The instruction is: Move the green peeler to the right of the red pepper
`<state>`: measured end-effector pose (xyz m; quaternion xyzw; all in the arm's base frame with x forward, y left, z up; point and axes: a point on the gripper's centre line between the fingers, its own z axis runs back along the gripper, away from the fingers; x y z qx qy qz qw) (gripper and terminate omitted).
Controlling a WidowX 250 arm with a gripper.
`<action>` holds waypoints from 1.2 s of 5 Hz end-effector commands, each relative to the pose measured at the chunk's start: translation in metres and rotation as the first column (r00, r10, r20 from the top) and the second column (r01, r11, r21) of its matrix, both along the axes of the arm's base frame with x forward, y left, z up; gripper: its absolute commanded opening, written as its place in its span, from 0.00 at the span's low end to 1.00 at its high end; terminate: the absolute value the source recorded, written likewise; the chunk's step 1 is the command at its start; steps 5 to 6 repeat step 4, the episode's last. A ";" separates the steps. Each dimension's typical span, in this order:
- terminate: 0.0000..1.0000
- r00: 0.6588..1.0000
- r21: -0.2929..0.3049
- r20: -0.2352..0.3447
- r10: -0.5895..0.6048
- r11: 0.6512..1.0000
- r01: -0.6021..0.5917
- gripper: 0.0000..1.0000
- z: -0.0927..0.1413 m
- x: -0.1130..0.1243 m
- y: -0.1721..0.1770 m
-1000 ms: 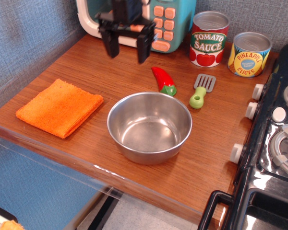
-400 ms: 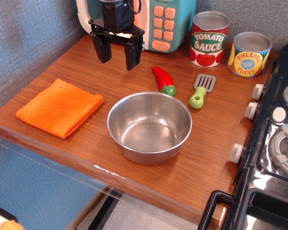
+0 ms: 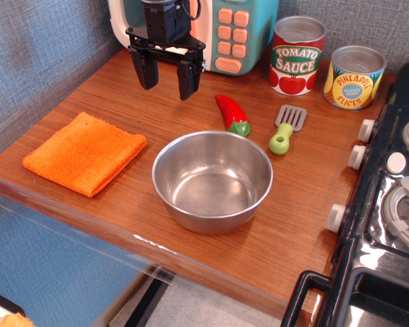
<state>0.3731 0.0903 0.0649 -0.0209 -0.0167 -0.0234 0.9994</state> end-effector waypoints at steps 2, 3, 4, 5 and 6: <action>0.00 0.998 0.013 0.057 -0.001 1.000 0.000 1.00 0.022 0.004 0.000; 0.00 0.998 0.013 0.057 -0.001 1.000 0.000 1.00 0.022 0.004 0.000; 1.00 0.998 0.013 0.057 -0.001 1.000 0.000 1.00 0.022 0.004 0.000; 1.00 0.998 0.013 0.057 -0.001 1.000 0.000 1.00 0.022 0.004 0.000; 1.00 0.998 0.013 0.057 -0.001 1.000 0.000 1.00 0.022 0.004 0.000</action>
